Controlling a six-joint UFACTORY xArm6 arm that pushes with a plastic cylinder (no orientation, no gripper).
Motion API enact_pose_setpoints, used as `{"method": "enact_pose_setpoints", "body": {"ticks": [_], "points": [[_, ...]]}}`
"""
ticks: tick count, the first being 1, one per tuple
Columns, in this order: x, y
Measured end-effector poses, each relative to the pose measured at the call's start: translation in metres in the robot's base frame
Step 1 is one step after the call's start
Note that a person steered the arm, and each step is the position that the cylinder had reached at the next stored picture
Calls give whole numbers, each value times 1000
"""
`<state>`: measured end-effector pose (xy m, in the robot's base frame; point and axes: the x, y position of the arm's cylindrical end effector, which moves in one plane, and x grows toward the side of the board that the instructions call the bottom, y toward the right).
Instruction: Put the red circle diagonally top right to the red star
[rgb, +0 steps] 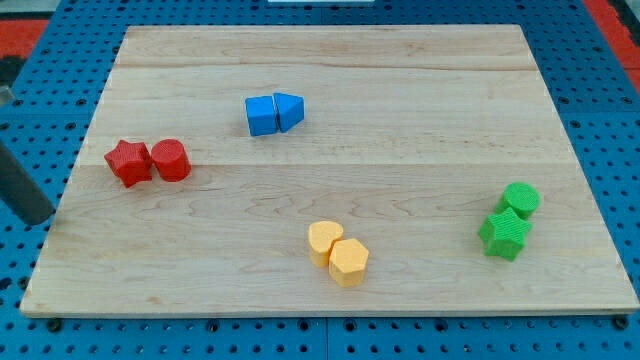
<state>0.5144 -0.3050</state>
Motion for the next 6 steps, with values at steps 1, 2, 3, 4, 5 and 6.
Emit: {"method": "enact_pose_setpoints", "body": {"ticks": [1, 2, 3, 4, 5, 6], "points": [[-6, 0], [-32, 0], [-51, 8], [-68, 47], [-71, 117], [-73, 168]]}}
